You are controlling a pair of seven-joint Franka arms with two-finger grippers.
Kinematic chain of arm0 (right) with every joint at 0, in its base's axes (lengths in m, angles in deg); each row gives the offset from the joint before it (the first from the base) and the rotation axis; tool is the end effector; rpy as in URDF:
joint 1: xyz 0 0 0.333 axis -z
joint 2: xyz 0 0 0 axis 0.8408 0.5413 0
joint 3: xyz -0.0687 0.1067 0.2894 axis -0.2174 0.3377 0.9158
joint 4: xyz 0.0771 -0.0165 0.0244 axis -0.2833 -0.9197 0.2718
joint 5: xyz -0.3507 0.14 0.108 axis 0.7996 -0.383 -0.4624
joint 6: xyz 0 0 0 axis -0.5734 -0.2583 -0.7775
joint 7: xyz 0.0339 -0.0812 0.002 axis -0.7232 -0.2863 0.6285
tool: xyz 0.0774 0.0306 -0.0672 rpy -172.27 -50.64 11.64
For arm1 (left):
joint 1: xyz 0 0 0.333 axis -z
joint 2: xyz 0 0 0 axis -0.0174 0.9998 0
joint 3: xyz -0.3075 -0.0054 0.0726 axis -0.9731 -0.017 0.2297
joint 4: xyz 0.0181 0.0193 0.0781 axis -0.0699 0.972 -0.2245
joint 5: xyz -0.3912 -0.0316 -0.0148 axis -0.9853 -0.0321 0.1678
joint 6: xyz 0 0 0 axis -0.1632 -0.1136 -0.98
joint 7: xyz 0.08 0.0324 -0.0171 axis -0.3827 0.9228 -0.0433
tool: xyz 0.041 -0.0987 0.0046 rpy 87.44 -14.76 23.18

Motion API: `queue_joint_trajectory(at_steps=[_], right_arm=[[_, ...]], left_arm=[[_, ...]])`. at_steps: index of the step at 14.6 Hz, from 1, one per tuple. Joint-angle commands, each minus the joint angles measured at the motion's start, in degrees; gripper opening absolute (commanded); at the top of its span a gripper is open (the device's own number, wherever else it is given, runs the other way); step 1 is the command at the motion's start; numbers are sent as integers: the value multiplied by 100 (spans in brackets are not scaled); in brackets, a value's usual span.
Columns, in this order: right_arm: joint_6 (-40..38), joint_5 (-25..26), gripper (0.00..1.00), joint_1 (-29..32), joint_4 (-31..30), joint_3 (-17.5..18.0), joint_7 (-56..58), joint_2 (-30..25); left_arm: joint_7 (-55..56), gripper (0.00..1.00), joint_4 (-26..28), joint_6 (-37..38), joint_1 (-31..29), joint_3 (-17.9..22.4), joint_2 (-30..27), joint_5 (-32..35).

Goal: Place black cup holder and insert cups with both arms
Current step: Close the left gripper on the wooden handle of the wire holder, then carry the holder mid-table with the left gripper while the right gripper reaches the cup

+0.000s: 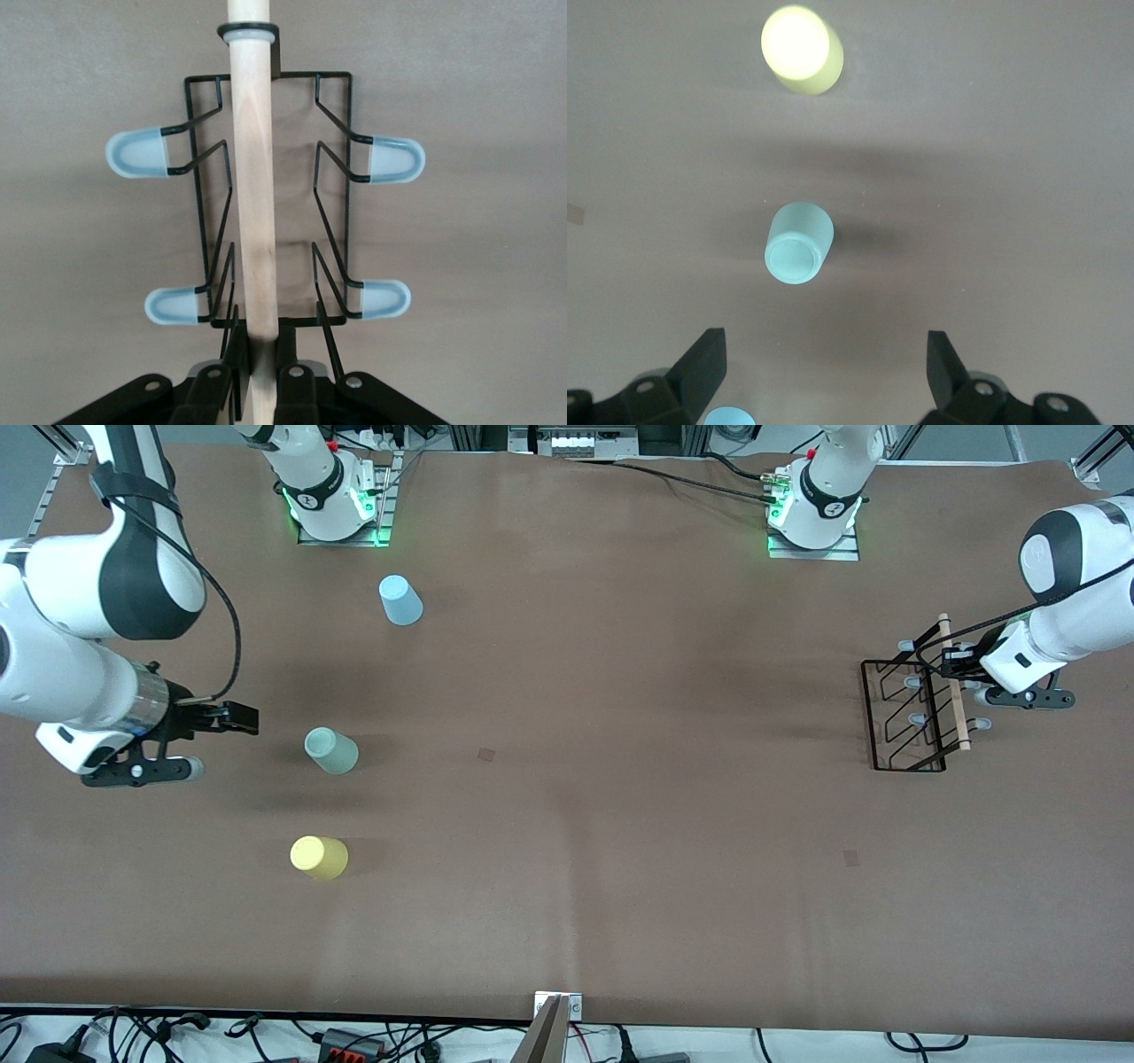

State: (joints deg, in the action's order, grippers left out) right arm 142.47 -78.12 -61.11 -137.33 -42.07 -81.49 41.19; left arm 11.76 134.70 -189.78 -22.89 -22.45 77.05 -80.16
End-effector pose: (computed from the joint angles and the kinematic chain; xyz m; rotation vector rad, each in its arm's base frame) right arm 0.6287 0.0466 0.4257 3.1080 0.1423 -0.2596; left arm 0.4750 0.1278 0.3346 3.1129 -0.0309 -0.3228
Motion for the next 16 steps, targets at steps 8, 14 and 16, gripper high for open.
queue_joint_trajectory(at_steps=[8, 14, 16], right_arm=[[1572, -100, 100, -235, -977, 0, -159, 612], [1880, -583, 100, -235, -977, 0, -168, 1052], [2003, -618, 100, -244, -986, 0, -185, 1166]], left_arm=[[1278, 1, -2374, 2719, 51, -1425, 239, -799], [3344, 1, -3217, 2720, 164, -3138, 853, -1177], [3688, 1, -3491, 2712, 480, -3263, 1170, -1142]])
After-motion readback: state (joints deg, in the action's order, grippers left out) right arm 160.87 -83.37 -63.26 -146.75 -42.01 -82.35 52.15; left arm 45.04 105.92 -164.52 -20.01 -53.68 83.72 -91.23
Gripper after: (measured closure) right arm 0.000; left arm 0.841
